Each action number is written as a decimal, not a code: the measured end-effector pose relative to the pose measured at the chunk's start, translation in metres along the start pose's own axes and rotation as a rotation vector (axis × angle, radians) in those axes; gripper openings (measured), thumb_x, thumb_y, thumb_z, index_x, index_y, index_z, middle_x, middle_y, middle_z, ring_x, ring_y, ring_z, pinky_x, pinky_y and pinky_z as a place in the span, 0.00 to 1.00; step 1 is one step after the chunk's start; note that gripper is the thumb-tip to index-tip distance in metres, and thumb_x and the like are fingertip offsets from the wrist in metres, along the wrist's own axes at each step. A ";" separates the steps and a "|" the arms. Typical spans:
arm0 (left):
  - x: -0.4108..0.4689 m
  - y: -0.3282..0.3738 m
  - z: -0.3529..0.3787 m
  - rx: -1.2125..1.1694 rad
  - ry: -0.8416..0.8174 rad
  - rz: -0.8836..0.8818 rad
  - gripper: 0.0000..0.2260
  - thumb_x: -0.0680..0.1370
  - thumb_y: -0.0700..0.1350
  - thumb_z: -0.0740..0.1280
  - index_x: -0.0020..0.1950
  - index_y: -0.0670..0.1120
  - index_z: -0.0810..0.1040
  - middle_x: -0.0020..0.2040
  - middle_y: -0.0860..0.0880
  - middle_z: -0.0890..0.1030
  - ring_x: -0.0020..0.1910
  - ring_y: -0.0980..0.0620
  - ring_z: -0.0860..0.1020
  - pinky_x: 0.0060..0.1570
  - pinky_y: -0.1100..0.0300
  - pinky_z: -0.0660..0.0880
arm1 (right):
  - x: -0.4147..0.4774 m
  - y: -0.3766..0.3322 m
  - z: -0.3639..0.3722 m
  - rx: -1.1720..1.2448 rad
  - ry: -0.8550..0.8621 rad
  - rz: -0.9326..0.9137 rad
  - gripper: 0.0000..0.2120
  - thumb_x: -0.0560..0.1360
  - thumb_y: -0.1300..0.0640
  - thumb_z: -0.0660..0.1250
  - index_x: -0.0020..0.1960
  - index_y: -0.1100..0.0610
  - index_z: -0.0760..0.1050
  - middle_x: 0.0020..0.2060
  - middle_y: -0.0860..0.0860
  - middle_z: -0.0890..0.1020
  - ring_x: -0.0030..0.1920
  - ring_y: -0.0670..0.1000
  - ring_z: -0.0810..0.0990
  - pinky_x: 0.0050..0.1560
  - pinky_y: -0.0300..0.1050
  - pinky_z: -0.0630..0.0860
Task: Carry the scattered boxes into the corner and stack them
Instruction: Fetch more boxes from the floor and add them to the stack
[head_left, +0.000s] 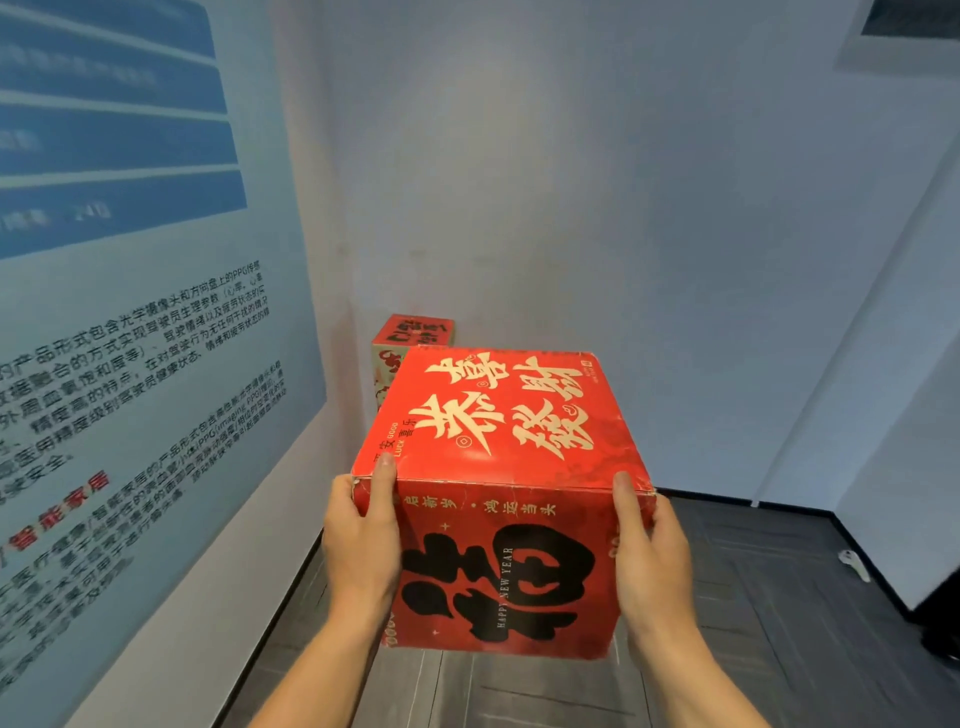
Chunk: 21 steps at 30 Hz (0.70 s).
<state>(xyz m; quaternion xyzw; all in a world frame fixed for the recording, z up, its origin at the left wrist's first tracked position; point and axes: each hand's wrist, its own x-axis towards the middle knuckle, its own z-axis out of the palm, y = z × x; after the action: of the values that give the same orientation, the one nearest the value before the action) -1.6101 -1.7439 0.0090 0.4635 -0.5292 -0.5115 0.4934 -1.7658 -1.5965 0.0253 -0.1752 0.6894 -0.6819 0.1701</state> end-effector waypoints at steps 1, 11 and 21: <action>0.020 -0.007 0.015 0.005 0.001 -0.018 0.18 0.84 0.59 0.63 0.57 0.43 0.77 0.50 0.51 0.81 0.46 0.58 0.77 0.40 0.60 0.68 | 0.023 0.006 0.010 -0.001 -0.010 0.015 0.29 0.73 0.30 0.61 0.63 0.49 0.78 0.54 0.46 0.86 0.56 0.50 0.84 0.61 0.56 0.80; 0.234 -0.018 0.157 0.025 -0.008 -0.060 0.14 0.85 0.57 0.62 0.61 0.47 0.78 0.50 0.57 0.81 0.47 0.62 0.77 0.40 0.63 0.68 | 0.266 0.010 0.111 0.013 -0.023 0.067 0.29 0.71 0.28 0.61 0.61 0.48 0.75 0.53 0.48 0.86 0.53 0.52 0.85 0.60 0.62 0.81; 0.447 -0.064 0.262 0.087 -0.110 -0.064 0.14 0.84 0.61 0.62 0.60 0.52 0.77 0.53 0.54 0.83 0.52 0.55 0.82 0.44 0.57 0.74 | 0.475 0.040 0.221 -0.059 0.021 0.135 0.15 0.83 0.39 0.62 0.56 0.51 0.73 0.50 0.52 0.84 0.50 0.54 0.84 0.45 0.51 0.77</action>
<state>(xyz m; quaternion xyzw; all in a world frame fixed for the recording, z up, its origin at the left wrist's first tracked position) -1.9092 -2.1701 -0.0311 0.4726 -0.5623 -0.5282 0.4261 -2.0797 -2.0160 -0.0154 -0.1260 0.7213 -0.6500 0.2035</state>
